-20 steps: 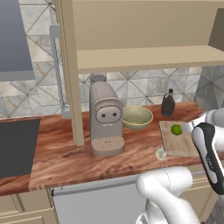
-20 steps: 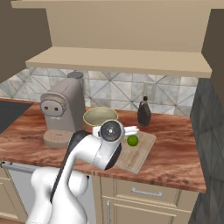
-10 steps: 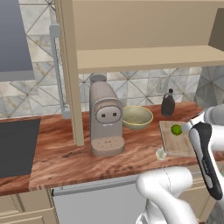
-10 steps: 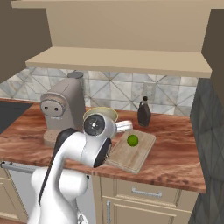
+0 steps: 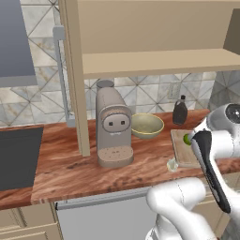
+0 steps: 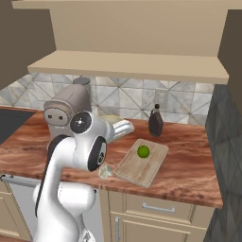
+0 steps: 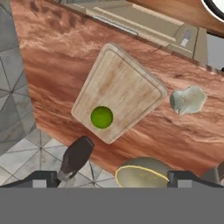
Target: Open the cabinet. Place the bowl and condiment on the counter. Then place the lime and garlic on the cutting board.
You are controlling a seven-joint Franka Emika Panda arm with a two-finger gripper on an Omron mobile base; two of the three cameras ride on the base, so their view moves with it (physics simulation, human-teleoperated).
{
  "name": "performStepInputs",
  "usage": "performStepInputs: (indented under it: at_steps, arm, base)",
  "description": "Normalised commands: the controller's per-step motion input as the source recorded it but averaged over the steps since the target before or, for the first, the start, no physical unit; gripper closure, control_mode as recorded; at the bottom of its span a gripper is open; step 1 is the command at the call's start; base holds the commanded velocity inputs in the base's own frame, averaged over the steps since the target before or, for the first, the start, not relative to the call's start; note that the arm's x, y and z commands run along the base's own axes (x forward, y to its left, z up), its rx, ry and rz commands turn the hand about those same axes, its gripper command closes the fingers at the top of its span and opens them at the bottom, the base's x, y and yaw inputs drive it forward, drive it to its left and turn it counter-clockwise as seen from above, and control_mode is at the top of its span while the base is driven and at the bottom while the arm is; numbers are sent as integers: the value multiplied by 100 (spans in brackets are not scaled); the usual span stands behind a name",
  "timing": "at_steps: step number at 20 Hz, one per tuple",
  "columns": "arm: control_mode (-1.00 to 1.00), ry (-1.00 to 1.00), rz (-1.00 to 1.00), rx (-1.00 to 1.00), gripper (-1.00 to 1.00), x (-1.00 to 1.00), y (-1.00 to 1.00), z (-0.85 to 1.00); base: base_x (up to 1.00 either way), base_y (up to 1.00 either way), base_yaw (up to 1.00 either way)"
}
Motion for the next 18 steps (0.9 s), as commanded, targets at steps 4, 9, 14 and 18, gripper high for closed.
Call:
performStepInputs:
  at_steps: [4, 9, 14, 18]
  arm:
    - [-100, 14, 17, -34, -100, -10, 0, 5]
    - [-100, 18, 20, -23, -100, -8, 0, 22]
    - [-100, 29, 23, -13, -100, -7, -1, 42]
    - [-100, 37, 21, -10, -100, -16, 0, 38]
  base:
    - [0, 0, 0]
    - [0, 0, 0]
    - [0, 0, 0]
    - [0, 0, 0]
